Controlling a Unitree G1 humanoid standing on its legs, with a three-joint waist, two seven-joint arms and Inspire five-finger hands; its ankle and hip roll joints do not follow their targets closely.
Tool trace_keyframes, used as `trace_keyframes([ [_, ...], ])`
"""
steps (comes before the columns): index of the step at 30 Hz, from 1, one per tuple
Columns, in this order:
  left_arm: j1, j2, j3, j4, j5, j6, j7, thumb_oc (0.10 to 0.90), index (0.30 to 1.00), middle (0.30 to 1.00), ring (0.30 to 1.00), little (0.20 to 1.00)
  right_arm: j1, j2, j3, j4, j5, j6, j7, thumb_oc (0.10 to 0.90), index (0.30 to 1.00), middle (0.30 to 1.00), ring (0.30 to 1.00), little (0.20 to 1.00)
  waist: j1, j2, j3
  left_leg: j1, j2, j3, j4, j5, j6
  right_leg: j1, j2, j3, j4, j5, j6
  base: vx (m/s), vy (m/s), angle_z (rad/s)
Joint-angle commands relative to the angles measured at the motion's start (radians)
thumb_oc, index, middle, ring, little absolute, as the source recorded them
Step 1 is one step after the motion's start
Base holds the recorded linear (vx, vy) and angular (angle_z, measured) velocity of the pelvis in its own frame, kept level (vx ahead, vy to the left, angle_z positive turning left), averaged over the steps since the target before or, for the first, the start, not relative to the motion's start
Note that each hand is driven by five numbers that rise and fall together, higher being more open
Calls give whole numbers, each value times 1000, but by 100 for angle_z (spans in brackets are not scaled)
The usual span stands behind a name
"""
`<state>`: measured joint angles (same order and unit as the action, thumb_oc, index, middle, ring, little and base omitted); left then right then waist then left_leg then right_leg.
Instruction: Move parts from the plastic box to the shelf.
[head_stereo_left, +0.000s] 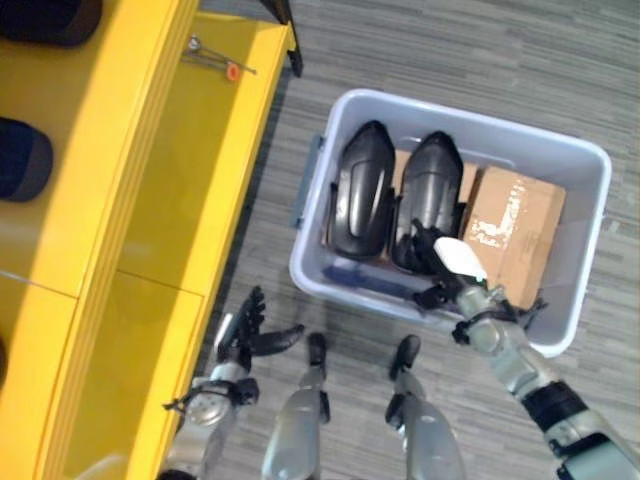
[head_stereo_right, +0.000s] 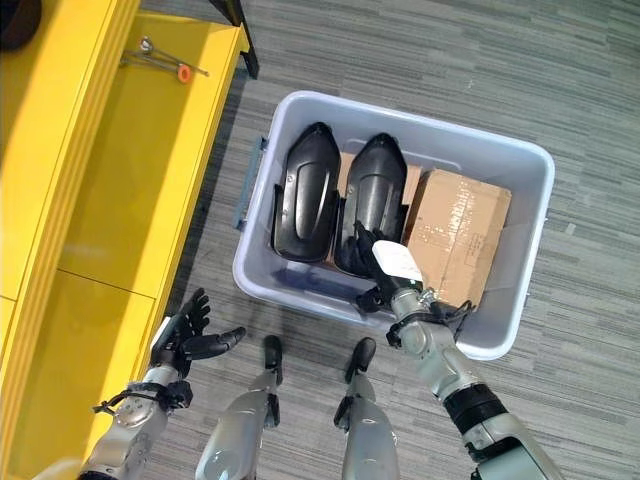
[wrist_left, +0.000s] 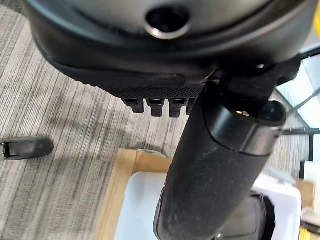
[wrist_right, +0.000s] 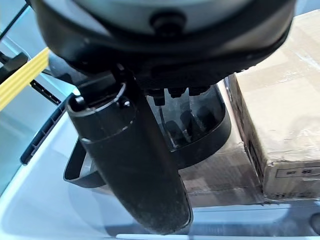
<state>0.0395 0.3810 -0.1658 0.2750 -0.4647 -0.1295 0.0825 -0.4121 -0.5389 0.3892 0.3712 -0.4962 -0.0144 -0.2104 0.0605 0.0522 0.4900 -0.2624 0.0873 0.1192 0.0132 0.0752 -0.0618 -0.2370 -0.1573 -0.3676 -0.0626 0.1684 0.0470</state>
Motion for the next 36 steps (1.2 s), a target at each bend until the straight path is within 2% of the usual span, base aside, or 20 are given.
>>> trace_keyframes([
  [1, 21, 47, -19, -66, -12, -79, 21, 900, 1000, 1000, 1000, 1000, -83, 11, -8, -9, -21, -28, -98, 900, 1000, 1000, 1000, 1000, 7, -21, -61, -13, 7, -21, 110, -105, 5, -91, -123, 49, 156, -32, 109, 0, 0, 0],
  [4, 15, 47, -30, -71, -16, -83, 30, 900, 1000, 1000, 1000, 1000, -116, 37, -2, 48, -55, -8, -141, 900, 1000, 1000, 1000, 1000, 10, -8, -54, -24, 4, -20, 112, -105, 6, -106, -126, 52, 161, -31, 110, 0, 0, 0],
  [18, -7, 46, -69, -68, -31, -96, 48, 900, 1000, 1000, 1000, 1000, -200, 103, 41, 259, -75, 37, -214, 900, 1000, 1000, 1000, 1000, 20, 26, -37, -50, -6, -19, 120, -101, 7, -133, -133, 56, 169, -30, 110, -1, 1, 0],
  [19, -9, 46, -72, -68, -31, -96, 49, 900, 1000, 1000, 1000, 1000, -204, 110, 46, 280, -75, 39, -213, 596, 575, 575, 575, 575, 21, 28, -37, -50, -7, -19, 121, -101, 7, -133, -133, 57, 169, -29, 110, -1, -3, -3],
  [20, -11, 46, -74, -66, -32, -96, 48, 900, 1000, 1000, 1000, 1000, -211, 113, 55, 300, -81, 42, -208, 400, 300, 300, 300, 300, 22, 30, -36, -52, -8, -19, 121, -100, 6, -133, -134, 55, 168, -29, 110, 0, 0, 0],
  [29, -21, 49, -86, -41, -35, -102, 41, 900, 1000, 1000, 1000, 1000, -228, 107, 136, 426, -144, 46, -175, 400, 300, 300, 300, 300, 27, 33, -33, -54, -11, -24, 120, -97, 6, -131, -137, 50, 168, -26, 110, 0, 0, 0],
  [33, -31, 65, -92, -53, 15, -108, 51, 900, 1000, 1000, 1000, 1000, -233, 84, 169, 437, -216, 58, -183, 400, 300, 300, 300, 300, 27, 30, -33, -50, -9, -25, 120, -99, 5, -128, -136, 50, 167, -27, 110, 0, 0, 0],
  [36, -35, 63, -96, -53, 7, -105, 41, 900, 1000, 1000, 1000, 1000, -223, 78, 162, 432, -215, 52, -177, 400, 300, 300, 300, 300, 25, 26, -34, -50, -9, -27, 120, -97, 5, -124, -135, 50, 165, -26, 111, 0, 0, 0],
])
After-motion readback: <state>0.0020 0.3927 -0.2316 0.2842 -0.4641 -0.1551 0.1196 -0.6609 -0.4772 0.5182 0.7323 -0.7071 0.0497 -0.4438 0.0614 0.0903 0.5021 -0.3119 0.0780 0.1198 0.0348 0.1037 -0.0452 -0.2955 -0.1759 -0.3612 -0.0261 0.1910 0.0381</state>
